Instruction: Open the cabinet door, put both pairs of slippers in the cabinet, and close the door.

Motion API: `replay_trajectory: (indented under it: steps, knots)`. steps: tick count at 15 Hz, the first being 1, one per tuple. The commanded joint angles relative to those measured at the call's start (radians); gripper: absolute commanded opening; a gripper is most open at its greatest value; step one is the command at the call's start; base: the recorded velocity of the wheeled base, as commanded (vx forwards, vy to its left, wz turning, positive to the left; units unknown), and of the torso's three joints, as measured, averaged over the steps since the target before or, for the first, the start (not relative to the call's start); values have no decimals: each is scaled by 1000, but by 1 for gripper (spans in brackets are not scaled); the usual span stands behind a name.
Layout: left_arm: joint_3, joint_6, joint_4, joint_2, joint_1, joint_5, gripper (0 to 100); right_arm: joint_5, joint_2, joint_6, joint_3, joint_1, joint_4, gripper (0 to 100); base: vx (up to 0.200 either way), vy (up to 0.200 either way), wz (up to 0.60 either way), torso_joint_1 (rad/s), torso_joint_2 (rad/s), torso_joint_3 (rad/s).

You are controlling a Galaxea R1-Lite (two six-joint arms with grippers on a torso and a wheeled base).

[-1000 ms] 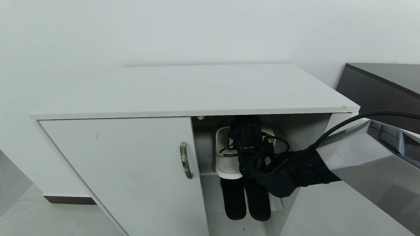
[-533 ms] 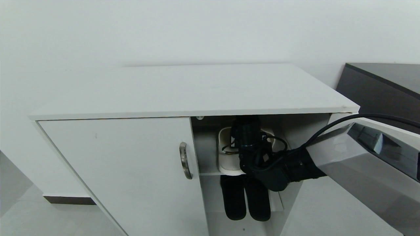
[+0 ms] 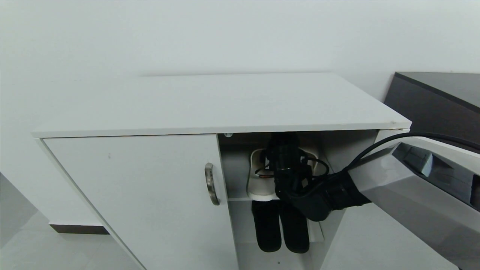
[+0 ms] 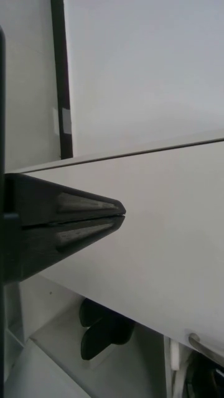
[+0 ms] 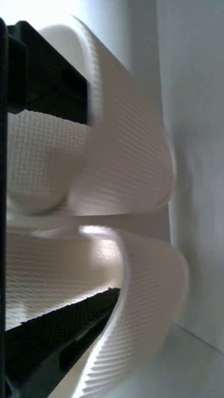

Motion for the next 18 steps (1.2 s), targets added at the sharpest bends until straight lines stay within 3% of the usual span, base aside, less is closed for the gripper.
replay_trajectory:
  steps: [1,7,14,18]
  knots:
    - [0,0,0,1,-1,0,0,-2,-52,-12,64,19,-24,100,0,0,0,0,0,0]
    - [0,0,0,1,-1,0,0,48,-221,-30,247,50,-61,100,0,0,0,0,0,0]
    - [0,-2,0,1,-1,0,0,87,-236,-42,311,61,-61,100,0,0,0,0,0,0]
    - [0,-2,0,1,-1,0,0,298,-362,-44,507,93,-61,100,-50,0,0,2,-1,1]
